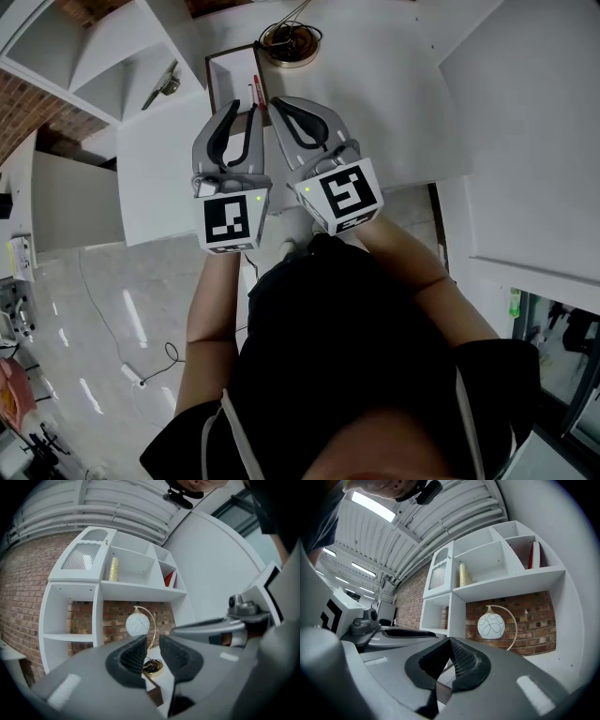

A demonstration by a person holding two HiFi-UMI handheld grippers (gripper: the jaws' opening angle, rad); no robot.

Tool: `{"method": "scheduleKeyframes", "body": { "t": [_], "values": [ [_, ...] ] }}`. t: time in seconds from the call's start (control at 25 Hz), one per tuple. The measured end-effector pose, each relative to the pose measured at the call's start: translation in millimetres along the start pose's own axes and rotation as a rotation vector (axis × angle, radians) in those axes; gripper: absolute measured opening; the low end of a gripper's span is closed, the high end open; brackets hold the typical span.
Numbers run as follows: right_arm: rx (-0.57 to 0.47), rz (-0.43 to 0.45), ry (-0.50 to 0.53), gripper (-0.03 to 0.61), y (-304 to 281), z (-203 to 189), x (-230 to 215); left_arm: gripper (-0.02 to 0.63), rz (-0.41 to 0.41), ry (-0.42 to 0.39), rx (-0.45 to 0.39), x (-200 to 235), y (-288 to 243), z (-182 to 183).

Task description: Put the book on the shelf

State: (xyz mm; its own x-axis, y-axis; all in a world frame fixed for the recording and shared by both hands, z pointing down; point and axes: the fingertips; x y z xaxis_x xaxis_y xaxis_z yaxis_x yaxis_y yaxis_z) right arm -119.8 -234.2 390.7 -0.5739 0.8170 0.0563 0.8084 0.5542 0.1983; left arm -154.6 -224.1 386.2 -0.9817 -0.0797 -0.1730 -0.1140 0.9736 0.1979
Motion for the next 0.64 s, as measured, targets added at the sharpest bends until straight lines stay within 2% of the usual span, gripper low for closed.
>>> {"method": "scheduleKeyframes", "body": {
  "t": [0.32, 0.64],
  "values": [
    [0.01, 0.008, 0.021, -0.005, 2.4, -0.3, 5.1, 0.06, 0.015, 0.017, 0.014, -0.9, 14.2, -5.2],
    [0.006, 0.042, -0.019, -0.005, 4.0, -0.7, 14.6, 0.051, 0.016, 0.026, 0.02, -1.5, 19.9, -5.9]
  ]
}}
Point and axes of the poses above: the fingertips, and each gripper's own axes: y backward along the fingers, x to its left, z out of its top, and after that the axes turned 8 degrees about -x, right-handed
